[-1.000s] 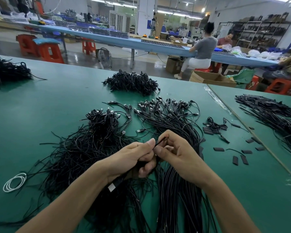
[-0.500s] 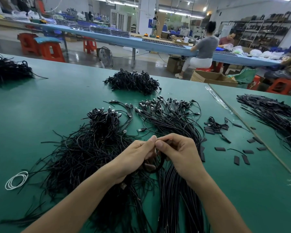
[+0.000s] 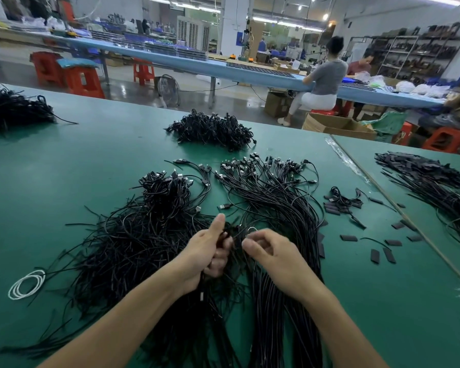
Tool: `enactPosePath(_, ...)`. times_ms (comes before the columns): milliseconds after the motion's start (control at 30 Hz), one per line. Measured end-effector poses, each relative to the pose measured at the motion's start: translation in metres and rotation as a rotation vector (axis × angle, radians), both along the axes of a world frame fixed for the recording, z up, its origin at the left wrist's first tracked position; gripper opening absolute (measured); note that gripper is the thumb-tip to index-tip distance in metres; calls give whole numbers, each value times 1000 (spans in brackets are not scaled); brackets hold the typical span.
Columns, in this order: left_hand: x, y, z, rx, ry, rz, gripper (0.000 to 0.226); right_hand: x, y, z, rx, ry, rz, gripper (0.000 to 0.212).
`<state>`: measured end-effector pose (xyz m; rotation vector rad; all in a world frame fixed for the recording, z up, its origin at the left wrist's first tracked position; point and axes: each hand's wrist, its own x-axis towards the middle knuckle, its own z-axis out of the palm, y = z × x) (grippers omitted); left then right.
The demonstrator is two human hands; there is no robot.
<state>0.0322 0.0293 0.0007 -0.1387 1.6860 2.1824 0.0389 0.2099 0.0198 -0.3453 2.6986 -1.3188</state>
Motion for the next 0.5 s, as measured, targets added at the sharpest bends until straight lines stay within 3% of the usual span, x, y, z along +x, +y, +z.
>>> enactPosePath(133,-4,-3,-3,142,-38,169,57,15,-8,-18,415,-108,145,27)
enactPosePath(233,-4,-3,1,148,0,160,56,22,-20,-25,615,-30,155,27)
enactPosePath(500,-4,-5,10,76,86,218,65,14,-13,-15,510,-51,29,18)
